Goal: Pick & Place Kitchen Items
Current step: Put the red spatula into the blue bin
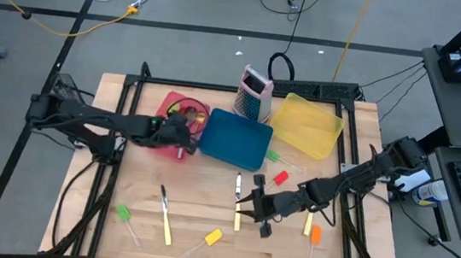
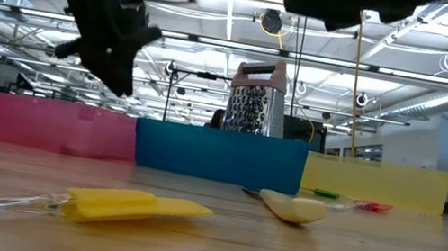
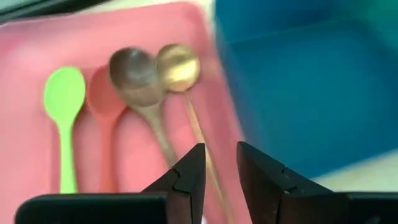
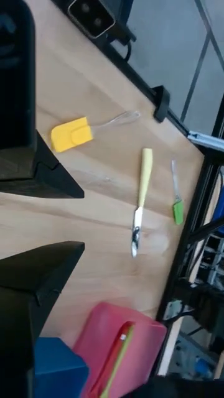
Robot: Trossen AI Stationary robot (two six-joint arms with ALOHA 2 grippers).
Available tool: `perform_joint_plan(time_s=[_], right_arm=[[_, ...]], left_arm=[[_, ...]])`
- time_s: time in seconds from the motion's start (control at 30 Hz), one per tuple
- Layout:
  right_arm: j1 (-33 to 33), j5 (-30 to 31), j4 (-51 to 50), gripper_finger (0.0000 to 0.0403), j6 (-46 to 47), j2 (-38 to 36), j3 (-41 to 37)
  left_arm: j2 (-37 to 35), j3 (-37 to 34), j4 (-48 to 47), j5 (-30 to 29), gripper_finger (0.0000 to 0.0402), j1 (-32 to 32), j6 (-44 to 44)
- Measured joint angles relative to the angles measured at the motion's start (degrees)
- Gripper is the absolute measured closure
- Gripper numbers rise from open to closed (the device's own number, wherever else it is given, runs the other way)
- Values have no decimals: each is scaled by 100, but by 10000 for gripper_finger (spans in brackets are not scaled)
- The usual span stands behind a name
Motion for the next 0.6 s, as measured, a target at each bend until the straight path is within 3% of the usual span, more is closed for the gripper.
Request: perform_joint_plan(time_s=[0.23, 0.47, 0.6], right_arm=[[-139, 62, 72, 265, 240, 0, -378], [-261, 1473, -327, 211, 417, 0, -614], [-423, 1511, -1141, 198, 1007, 0, -615]], left_arm=[[-148, 8, 162, 13, 309, -794, 49], [-102, 8, 349, -30, 309, -1453, -136], [-100, 11, 324, -296, 309, -1759, -167]])
